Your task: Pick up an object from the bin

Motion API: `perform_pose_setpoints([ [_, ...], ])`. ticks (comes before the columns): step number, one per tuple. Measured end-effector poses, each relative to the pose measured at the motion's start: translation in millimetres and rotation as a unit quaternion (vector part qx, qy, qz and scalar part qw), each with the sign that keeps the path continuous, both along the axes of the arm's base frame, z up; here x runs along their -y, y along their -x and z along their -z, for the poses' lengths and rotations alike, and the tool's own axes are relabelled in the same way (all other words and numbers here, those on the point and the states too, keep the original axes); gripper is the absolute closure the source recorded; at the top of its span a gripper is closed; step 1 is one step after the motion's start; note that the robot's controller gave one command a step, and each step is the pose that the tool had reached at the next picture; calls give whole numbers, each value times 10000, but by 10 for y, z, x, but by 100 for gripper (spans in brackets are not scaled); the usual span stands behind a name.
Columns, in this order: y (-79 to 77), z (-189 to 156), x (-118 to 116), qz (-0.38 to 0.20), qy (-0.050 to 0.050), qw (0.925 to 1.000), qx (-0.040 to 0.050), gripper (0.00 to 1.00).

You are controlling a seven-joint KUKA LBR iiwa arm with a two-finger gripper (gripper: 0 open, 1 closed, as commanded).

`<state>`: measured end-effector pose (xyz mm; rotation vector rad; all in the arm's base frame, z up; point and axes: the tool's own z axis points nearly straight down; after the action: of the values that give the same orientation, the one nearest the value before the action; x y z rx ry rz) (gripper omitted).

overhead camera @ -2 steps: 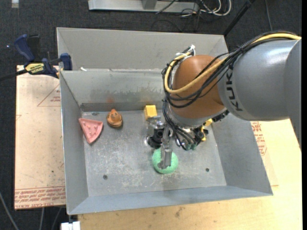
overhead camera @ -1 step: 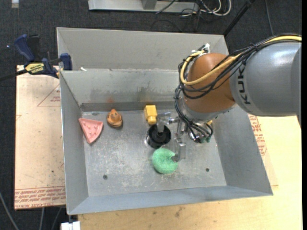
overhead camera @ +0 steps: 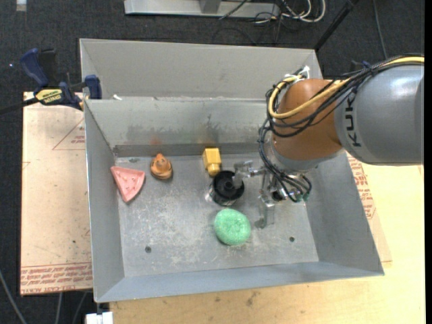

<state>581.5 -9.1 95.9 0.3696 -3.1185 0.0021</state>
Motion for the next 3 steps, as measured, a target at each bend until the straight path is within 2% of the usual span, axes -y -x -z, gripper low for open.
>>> perform_pose_setpoints([
  [1, -41, 67, -258, -325, 2, 9995, 25, 0],
  [2, -293, 170, -123, -534, -45, 9986, 16, 0],
  [3, -460, 202, 139, -638, 18, 9980, 24, 0],
])
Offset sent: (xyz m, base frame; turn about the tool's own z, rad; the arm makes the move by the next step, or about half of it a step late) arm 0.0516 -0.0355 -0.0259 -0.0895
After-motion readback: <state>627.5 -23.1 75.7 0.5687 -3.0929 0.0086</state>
